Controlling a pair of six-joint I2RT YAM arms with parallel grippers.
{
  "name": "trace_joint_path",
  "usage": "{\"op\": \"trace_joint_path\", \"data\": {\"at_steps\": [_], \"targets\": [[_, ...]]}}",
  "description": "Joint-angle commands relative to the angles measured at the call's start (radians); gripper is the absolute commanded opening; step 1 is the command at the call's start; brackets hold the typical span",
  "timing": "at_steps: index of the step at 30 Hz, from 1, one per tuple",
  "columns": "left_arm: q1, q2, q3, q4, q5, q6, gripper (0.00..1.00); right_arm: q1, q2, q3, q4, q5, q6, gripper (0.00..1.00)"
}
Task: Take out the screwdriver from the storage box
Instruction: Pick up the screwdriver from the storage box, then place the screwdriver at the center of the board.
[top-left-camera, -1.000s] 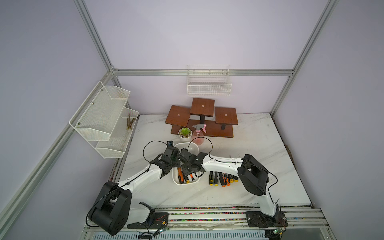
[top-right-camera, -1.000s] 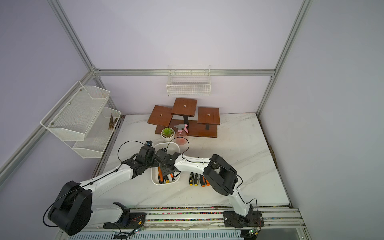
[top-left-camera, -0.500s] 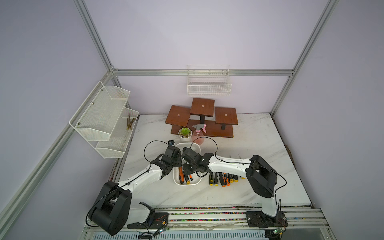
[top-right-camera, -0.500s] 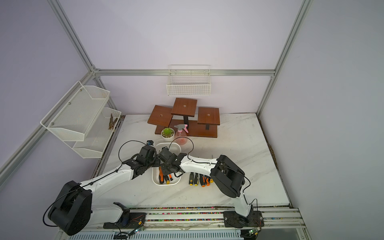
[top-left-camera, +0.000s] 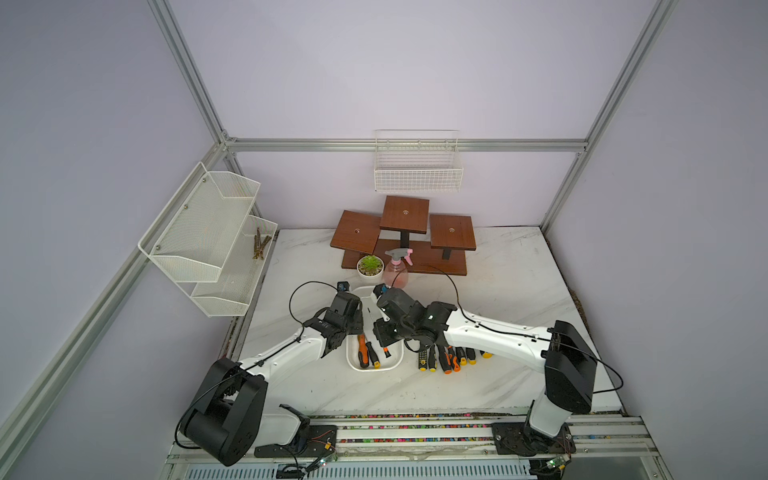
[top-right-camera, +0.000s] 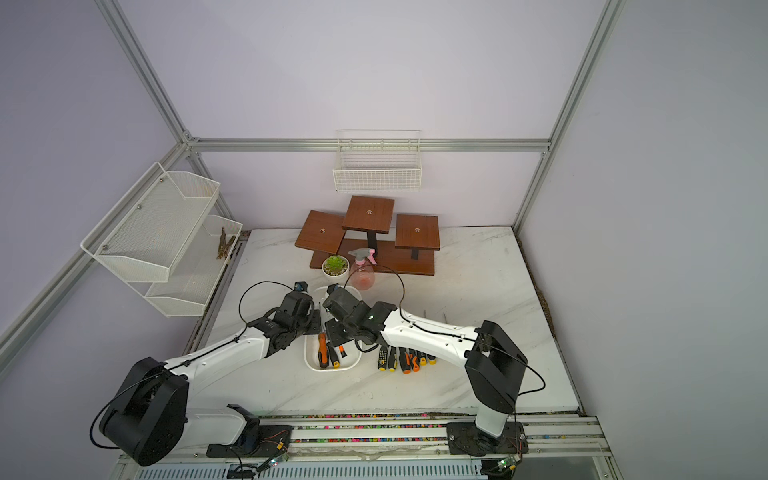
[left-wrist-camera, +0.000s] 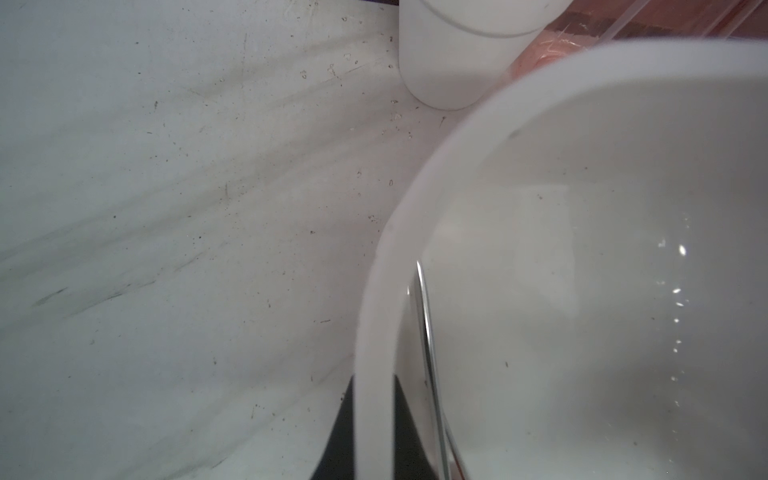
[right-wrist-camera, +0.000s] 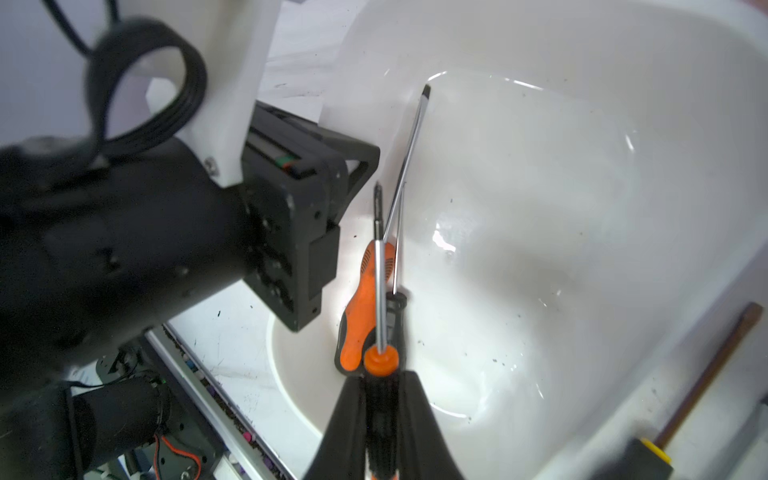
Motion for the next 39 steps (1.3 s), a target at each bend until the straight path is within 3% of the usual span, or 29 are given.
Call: {"op": "trace_joint_path", "data": {"at_steps": [1,6,15,23,39], "targets": [[-0.004,-0.002,0.039,0.050,-0.018,0.017,0.00,-0.010,-0.081,-0.028,-0.093,0.076,-0.012,0.00],[-0.004,-0.005,0.037,0.056,-0.016,0.019,0.00,-0.093,-0.204,-0.102,-0.188,0.120,-0.046,0.00],[-0.004,-0.021,0.031,0.066,-0.011,0.020,0.00,-0.364,-0.343,-0.224,-0.326,0.170,-0.151,0.00],[-0.004,-0.030,0.023,0.085,-0.005,0.020,0.00,-0.545,-0.277,-0.262,-0.325,0.201,-0.209,0.00],[-0.003,-0.029,-0.005,0.136,0.026,0.017,0.00,-0.740,-0.097,-0.260,-0.328,0.277,-0.329,0.00]]}}
